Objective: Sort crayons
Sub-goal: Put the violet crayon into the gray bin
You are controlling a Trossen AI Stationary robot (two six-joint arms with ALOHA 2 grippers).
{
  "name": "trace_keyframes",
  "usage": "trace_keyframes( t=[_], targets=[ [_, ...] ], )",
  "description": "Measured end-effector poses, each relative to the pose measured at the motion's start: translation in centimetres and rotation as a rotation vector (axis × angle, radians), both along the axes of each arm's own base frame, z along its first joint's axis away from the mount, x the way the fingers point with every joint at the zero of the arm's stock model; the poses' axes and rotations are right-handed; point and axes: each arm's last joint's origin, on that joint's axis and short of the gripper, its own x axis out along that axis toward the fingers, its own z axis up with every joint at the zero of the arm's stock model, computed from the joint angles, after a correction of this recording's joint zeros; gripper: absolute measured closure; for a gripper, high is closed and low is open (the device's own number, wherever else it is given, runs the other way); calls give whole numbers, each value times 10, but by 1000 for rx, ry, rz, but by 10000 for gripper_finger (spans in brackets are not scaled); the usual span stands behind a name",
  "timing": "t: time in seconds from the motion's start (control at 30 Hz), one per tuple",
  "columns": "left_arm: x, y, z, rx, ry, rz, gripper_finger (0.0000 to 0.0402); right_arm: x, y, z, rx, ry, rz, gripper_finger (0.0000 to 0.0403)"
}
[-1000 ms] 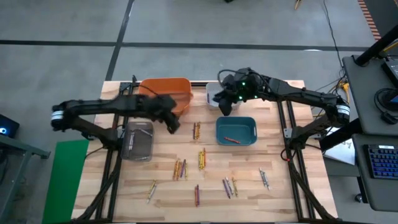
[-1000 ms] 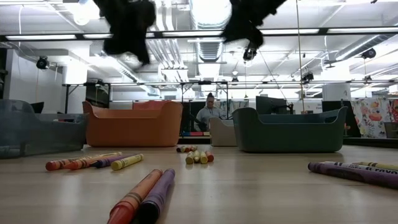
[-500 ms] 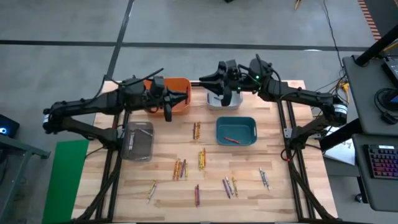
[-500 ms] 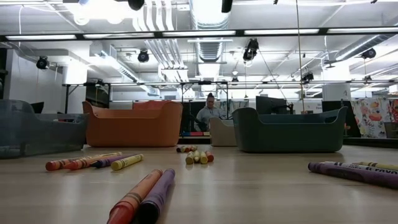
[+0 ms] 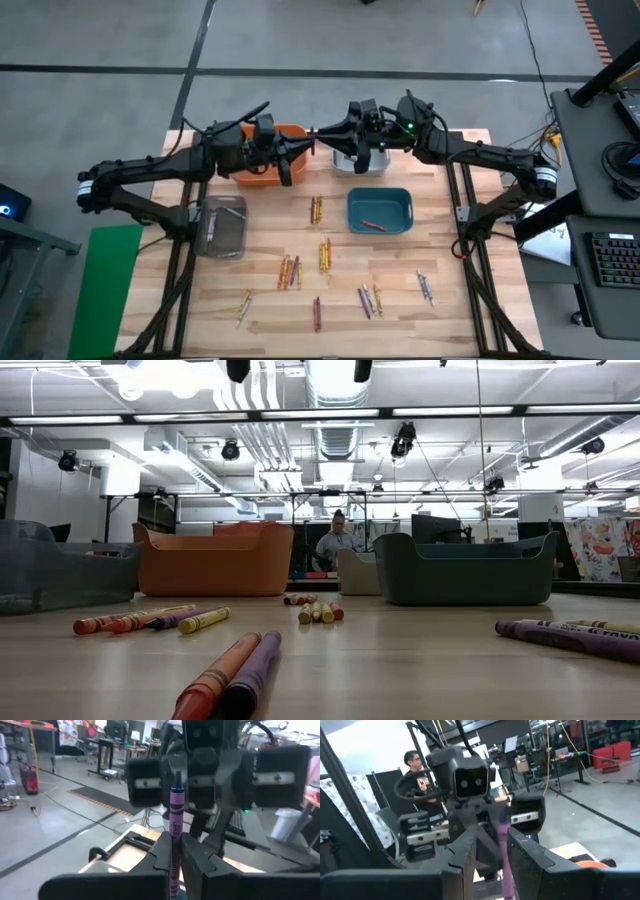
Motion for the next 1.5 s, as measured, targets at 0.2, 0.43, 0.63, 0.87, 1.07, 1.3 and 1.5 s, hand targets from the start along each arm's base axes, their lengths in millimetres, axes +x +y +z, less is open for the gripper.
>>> trace_keyframes(
  t=[0.2, 0.43, 0.63, 0.87, 1.07, 1.3, 1.5],
  targets=[
    [6, 0, -3, -9, -2, -4, 402, 6, -3, -7, -5, 20, -16, 305],
    [11, 2, -6, -31, -11, -1, 402, 14, -4, -15, 0, 42, -13, 305],
    [10, 2, -6, -40, -15, 0, 401, 14, -4, -15, -9, 40, -14, 338],
    [9, 3, -7, -76, -10, 17, 364, 14, -4, -16, -26, 44, -18, 386],
    [-2, 10, -5, -81, 18, 68, 307, 9, -19, -15, 9, 62, -55, 388],
    [-26, 26, -8, -113, 141, 154, 264, -11, -58, -28, 78, 345, -263, 389],
    [-51, 46, -20, -169, 308, 265, 260, -37, -94, -80, 74, 811, -477, 389]
  ],
)
